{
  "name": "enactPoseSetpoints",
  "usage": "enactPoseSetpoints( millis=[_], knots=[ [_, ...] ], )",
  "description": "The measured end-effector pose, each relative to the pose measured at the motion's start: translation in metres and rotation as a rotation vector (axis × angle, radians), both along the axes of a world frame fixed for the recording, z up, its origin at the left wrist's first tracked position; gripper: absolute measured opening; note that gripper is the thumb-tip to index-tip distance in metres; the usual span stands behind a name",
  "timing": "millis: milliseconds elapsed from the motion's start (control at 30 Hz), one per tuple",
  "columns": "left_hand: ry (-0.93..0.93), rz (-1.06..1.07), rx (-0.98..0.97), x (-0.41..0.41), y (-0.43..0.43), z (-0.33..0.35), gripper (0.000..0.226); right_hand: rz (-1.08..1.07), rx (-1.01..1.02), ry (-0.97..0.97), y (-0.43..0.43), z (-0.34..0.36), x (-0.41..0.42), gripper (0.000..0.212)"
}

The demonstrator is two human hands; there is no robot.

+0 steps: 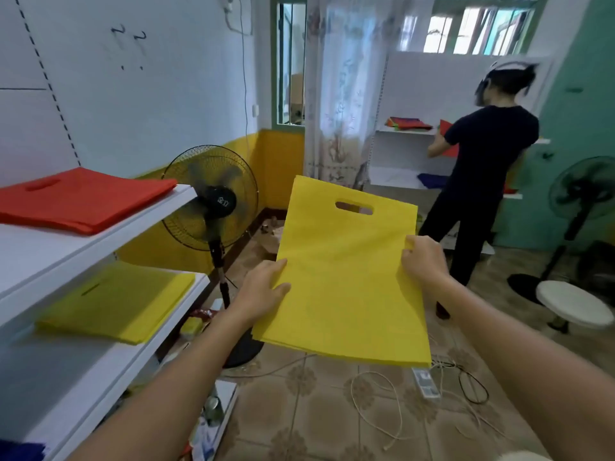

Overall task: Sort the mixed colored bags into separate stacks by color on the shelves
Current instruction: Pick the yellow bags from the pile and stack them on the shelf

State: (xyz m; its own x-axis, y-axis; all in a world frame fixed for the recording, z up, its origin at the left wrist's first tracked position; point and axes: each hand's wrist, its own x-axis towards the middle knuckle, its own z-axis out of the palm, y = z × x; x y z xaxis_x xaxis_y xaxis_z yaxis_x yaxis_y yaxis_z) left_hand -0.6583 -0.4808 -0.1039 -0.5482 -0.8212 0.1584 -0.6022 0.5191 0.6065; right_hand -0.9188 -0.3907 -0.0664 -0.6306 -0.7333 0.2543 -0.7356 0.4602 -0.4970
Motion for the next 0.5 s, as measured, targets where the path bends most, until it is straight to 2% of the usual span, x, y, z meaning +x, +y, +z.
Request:
enactPoseSetpoints(
  millis=[233, 500],
  knots=[
    [-0.024, -0.062, 0.108, -0.040, -0.069, -0.019, 0.048, -0.059, 0.064, -0.134, -0.060, -0.018, -0.042, 0.037],
    [0.029, 0.038, 0.279, -0.048, -0.149, -0.049, 0.047, 0.026, 0.141, -0.198, -0.165, -0.038, -0.066, 0.034]
  ],
)
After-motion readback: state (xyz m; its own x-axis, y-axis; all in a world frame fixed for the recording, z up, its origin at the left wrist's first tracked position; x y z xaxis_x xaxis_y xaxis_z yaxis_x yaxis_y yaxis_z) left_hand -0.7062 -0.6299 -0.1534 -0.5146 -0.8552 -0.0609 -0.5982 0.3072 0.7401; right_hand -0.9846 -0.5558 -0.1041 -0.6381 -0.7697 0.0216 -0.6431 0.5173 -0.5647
